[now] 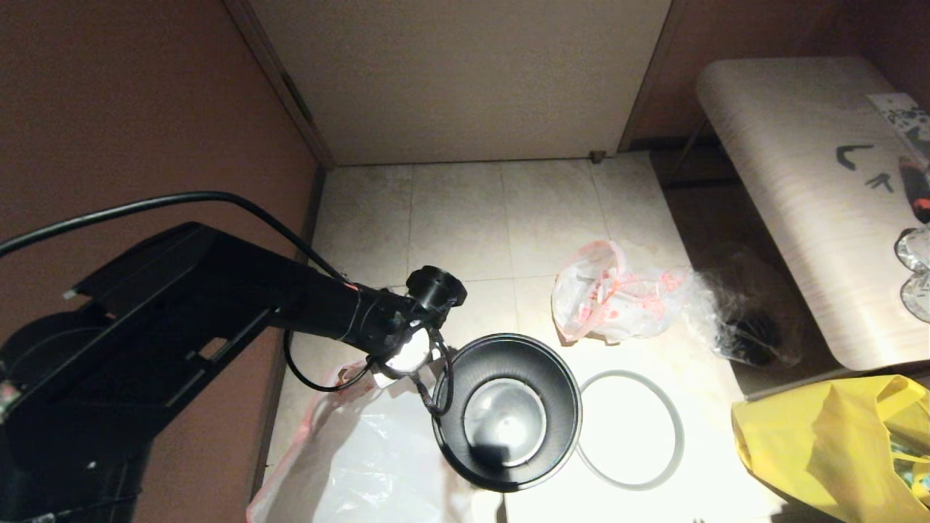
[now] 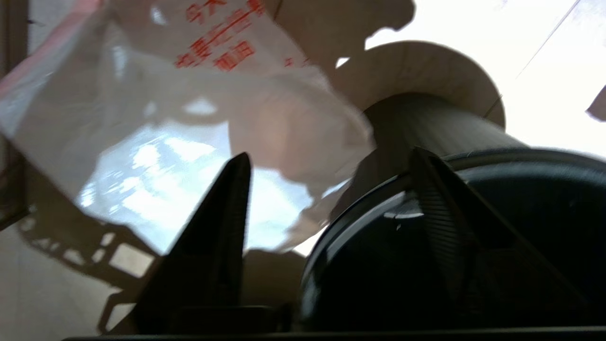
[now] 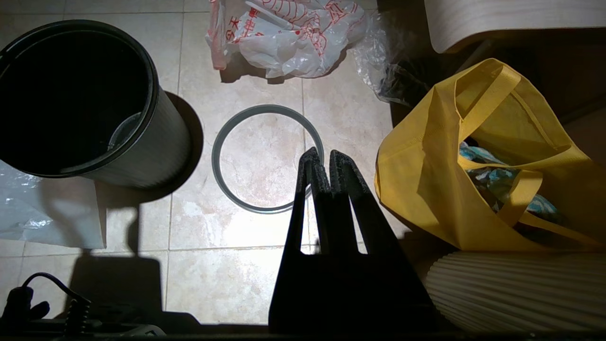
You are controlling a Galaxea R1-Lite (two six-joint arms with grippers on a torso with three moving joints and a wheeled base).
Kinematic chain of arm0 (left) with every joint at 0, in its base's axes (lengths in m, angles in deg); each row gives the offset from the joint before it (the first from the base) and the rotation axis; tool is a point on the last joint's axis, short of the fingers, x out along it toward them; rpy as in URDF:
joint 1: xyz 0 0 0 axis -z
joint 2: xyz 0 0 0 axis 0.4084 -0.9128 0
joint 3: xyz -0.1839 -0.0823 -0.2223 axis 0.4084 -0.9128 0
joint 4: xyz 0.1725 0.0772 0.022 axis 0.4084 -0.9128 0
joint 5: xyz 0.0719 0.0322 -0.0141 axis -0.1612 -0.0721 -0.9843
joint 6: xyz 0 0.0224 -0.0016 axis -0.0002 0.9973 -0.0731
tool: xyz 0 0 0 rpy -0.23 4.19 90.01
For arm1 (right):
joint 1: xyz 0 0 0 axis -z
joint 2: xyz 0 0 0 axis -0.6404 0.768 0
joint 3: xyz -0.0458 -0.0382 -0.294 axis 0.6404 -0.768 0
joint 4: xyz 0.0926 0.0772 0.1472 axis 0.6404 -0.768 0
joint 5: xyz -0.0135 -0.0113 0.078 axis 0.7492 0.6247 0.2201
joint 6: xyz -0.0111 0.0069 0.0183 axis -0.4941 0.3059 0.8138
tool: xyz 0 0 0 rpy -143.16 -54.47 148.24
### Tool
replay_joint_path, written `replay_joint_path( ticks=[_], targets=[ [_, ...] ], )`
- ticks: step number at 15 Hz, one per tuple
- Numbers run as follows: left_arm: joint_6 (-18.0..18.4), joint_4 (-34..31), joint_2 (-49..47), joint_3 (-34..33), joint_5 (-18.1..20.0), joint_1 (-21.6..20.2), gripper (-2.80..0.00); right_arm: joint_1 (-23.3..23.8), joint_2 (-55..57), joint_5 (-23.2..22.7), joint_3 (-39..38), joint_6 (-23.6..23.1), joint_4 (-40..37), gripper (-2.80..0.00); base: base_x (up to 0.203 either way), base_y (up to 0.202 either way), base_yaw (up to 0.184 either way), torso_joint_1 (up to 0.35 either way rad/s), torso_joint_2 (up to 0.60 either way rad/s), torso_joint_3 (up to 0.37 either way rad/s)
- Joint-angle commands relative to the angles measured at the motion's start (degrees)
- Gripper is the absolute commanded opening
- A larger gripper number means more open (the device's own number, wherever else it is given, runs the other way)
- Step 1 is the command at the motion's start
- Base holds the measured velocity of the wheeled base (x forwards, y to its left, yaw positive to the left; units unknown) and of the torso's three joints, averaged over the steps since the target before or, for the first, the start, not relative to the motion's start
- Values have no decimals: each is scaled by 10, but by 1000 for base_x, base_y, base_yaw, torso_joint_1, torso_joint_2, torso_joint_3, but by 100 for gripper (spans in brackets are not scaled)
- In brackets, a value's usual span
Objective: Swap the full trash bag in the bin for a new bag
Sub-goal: Put the new garbage bag on the trash can
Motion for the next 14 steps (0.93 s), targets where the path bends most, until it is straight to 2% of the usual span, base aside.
replay_joint_path(
  ticks=[1,8,14],
  targets=[
    [-3,-1,-37,24,-2,0,0,0,0,0,0,0,0,-280,0,0,0,0,0,0],
    [10,1,-109,83,-20,-17,0,0,0,0,0,0,0,-280,0,0,0,0,0,0],
    [10,0,-123,52,-20,-21,0,0,0,0,0,0,0,-280,0,0,0,0,0,0]
  ],
)
